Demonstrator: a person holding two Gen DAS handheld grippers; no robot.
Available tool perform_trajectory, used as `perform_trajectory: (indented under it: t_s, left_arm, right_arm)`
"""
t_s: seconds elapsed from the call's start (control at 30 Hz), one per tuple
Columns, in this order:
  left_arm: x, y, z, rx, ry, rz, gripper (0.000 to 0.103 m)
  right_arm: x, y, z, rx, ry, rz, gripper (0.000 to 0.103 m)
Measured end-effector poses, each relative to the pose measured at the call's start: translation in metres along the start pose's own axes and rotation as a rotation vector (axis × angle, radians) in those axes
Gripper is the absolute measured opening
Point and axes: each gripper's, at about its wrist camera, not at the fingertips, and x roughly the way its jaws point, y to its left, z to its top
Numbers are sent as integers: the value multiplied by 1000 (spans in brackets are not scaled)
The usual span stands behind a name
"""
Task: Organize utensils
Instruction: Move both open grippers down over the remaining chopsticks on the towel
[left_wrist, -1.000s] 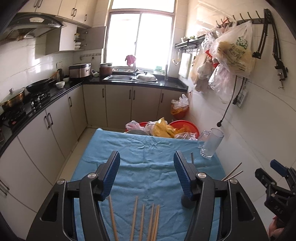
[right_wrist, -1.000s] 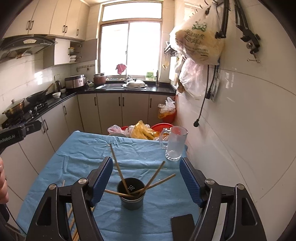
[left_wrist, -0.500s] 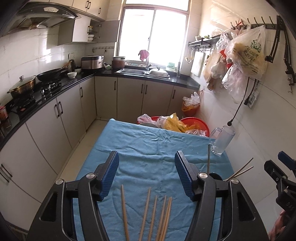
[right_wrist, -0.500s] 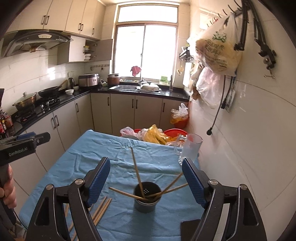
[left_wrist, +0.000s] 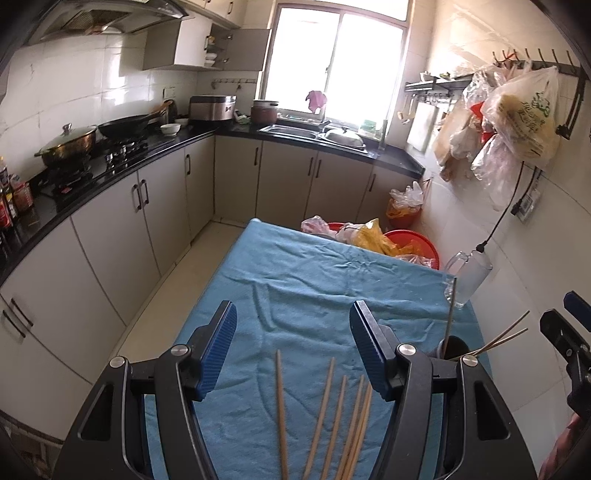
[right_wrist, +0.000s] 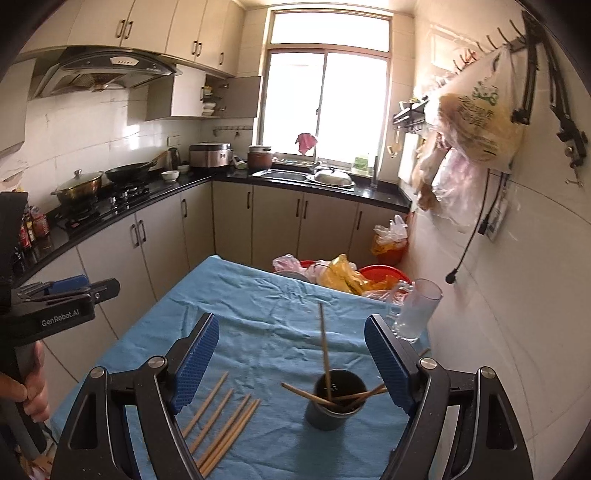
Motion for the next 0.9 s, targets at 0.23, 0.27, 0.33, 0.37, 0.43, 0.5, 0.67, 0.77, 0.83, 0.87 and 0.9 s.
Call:
perform_trajectory:
  t_s: [0.23, 0.27, 0.33, 0.37, 0.43, 0.5, 0.67, 0.77, 0.83, 0.87, 0.9]
  left_arm:
    - [7, 27, -10, -30, 34, 22, 62]
    - [8, 30, -12, -34, 40, 24, 62]
    - [13, 40, -17, -48, 59, 32, 62]
    - [15, 43, -20, -53, 68, 35, 62]
    - [21, 51, -26, -64, 94, 42, 62]
    - [28, 59, -33, -81, 123, 43, 62]
    - [48, 72, -51, -101, 201, 37, 62]
    - [58, 75, -62, -104, 241, 31, 62]
    - [65, 76, -69, -101, 263, 26, 62]
    - [67, 77, -73, -99, 273, 23, 62]
    - [69, 78, -75, -97, 283, 20, 62]
  right_arm:
    - [3, 26, 1, -26, 7, 52, 85]
    - [3, 30, 1, -30, 10, 62, 85]
    - [5, 36, -1, -34, 21, 90, 85]
    - [5, 39, -3, -35, 26, 102, 85]
    - [8, 44, -9, -37, 45, 137, 85]
    - [13, 49, -16, -36, 78, 174, 85]
    - [37, 59, -46, -12, 206, 248, 84]
    - [58, 59, -71, 2, 293, 258, 78]
    - [73, 56, -88, 8, 357, 261, 68]
    - [81, 55, -98, 26, 394, 268, 60]
    - [90, 53, -107, 45, 430, 273, 55]
